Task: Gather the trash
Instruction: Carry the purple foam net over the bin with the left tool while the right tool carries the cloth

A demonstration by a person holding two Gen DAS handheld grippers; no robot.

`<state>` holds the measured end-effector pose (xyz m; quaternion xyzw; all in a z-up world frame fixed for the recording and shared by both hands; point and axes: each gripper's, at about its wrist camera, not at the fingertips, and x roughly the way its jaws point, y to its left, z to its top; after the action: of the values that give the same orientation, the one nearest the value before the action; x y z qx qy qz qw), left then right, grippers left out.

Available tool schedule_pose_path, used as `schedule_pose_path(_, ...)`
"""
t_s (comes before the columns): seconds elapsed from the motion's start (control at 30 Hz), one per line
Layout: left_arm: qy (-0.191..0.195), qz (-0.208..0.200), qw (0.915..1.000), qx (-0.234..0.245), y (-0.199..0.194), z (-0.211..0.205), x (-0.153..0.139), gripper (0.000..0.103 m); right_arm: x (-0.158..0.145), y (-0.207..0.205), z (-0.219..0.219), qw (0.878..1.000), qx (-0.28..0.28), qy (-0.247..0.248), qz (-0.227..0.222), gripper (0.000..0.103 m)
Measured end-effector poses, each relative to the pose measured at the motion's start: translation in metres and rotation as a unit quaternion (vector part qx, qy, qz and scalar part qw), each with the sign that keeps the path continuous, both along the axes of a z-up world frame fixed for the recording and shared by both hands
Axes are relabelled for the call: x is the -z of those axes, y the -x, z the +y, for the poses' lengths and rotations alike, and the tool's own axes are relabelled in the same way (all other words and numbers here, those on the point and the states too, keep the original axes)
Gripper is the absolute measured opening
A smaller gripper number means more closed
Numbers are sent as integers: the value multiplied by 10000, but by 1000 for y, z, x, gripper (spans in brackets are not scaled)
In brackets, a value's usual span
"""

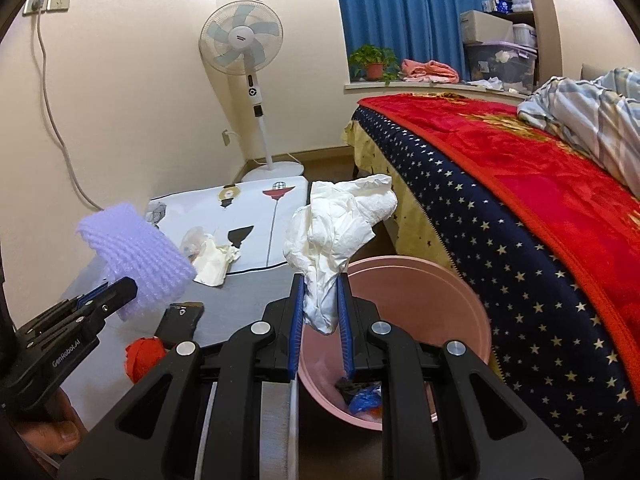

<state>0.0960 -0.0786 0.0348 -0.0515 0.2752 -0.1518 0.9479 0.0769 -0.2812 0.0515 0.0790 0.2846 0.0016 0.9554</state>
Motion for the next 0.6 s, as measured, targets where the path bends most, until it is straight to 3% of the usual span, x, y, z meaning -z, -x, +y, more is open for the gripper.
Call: schedule_pose_path(0.6, -169, 72, 9974, 703, -30, -65, 24, 11, 15, -19, -39, 9971, 705, 139, 265, 17)
